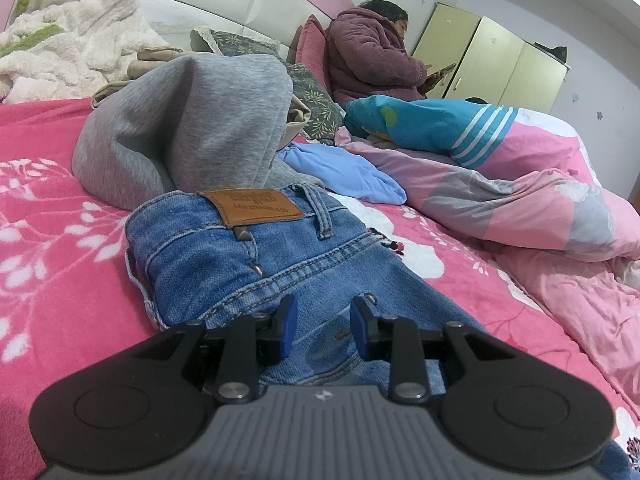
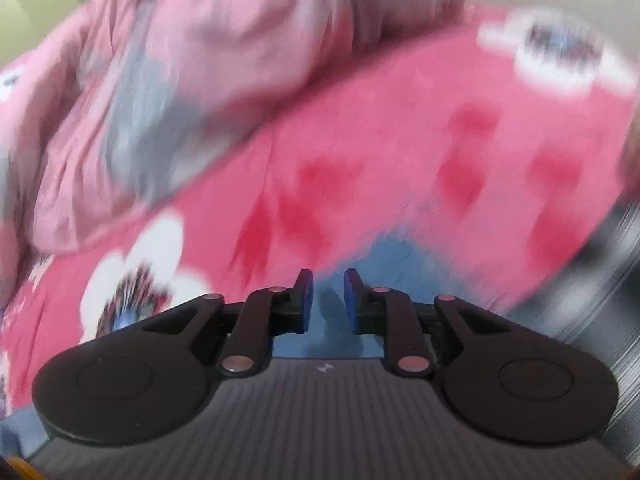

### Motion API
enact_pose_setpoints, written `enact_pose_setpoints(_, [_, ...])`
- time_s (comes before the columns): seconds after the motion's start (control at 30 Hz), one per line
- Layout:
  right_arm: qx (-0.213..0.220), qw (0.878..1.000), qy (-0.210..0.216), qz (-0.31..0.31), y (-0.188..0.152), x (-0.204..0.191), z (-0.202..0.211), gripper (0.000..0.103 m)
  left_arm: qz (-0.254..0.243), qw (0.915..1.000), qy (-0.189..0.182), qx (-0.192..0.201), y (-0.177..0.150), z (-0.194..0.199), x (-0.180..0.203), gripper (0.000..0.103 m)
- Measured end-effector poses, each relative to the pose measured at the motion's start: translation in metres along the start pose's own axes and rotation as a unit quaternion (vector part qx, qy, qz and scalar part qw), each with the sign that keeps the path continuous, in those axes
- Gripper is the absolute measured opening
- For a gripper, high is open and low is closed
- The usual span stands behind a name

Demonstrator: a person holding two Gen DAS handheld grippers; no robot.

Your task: Fold clothes

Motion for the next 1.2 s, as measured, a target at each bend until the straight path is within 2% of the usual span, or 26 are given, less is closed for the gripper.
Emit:
enact_pose_setpoints(0.03, [0.004, 1.0, 0.0, 0.009, 0.011, 0.006, 0.006, 0.06, -0.001, 1.0, 0.001, 0.0, 0.0, 0.0, 0.0, 0.031])
enact_pose_setpoints(0.07, [0.0, 1.0, -0.006, 0.02, 0.02, 0.013, 0.006, 0.068, -0.003, 1.0, 0.001, 0.001, 0.0, 0.0, 0.001, 0.032])
enact_pose_setpoints(0.13, [-0.016, 0.998, -0.035, 0.044, 0.027, 0.023, -0.001, 0.068, -0.005, 1.0, 0.001, 0.001, 0.0, 0.0, 0.001, 0.032])
enact_pose_setpoints(0.2, [-0.04, 0.997, -0.045, 0.053, 0.027, 0.037, -0.008, 0.069, -0.007, 1.0, 0.002, 0.002, -0.001, 0.0, 0.002, 0.033])
enact_pose_setpoints(0.3, [-0.102, 0.993, -0.014, 0.054, 0.014, 0.049, -0.027, 0.069, -0.011, 0.9999, 0.003, 0.003, -0.001, 0.0, 0.002, 0.033])
enact_pose_setpoints(0.33, [-0.11, 0.992, -0.01, 0.058, 0.011, 0.051, -0.031, 0.067, -0.012, 0.9999, 0.003, 0.004, -0.001, 0.0, 0.003, 0.034])
enact_pose_setpoints(0.4, [-0.113, 0.992, 0.0, 0.064, 0.005, 0.052, -0.033, 0.05, -0.013, 0.9999, 0.004, 0.004, -0.001, 0.0, 0.003, 0.034])
enact_pose_setpoints(0.43, [-0.112, 0.992, 0.01, 0.063, 0.003, 0.052, -0.032, 0.027, -0.014, 0.9999, 0.004, 0.005, -0.001, 0.0, 0.003, 0.034])
enact_pose_setpoints(0.47, [-0.112, 0.992, 0.019, 0.061, 0.002, 0.052, -0.03, 0.012, -0.015, 0.9999, 0.005, 0.005, -0.001, 0.0, 0.003, 0.034])
enact_pose_setpoints(0.53, [-0.1, 0.992, 0.031, 0.065, 0.001, 0.049, -0.025, 0.006, -0.016, 0.9998, 0.005, 0.005, -0.002, 0.0, 0.003, 0.034])
enact_pose_setpoints(0.9, [-0.04, 0.995, 0.049, 0.075, 0.005, 0.048, -0.031, 0.004, -0.022, 0.9997, 0.009, 0.007, -0.003, 0.0, 0.005, 0.035])
enact_pose_setpoints(1.03, [-0.026, 0.996, 0.051, 0.065, 0.003, 0.056, -0.034, 0.015, -0.023, 0.9997, 0.009, 0.007, -0.002, 0.0, 0.005, 0.035])
enact_pose_setpoints(1.13, [0.025, 0.998, 0.02, 0.056, 0.01, 0.055, -0.004, 0.021, -0.024, 0.9997, 0.009, 0.007, -0.002, 0.0, 0.005, 0.035])
enact_pose_setpoints(1.2, [0.041, 0.996, 0.042, 0.068, 0.012, 0.045, 0.019, 0.021, -0.024, 0.9996, 0.009, 0.007, -0.002, 0.0, 0.005, 0.035])
Point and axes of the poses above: each gripper's, at about its wrist camera, not at the fingertips, and z roughly against the way its jaws point, x to its right, y to its top, the point moved 3 cm from there along -z, roughly the way its jaws point, and after that the axes turned 2 degrees about -x, right-handed, at the moved point
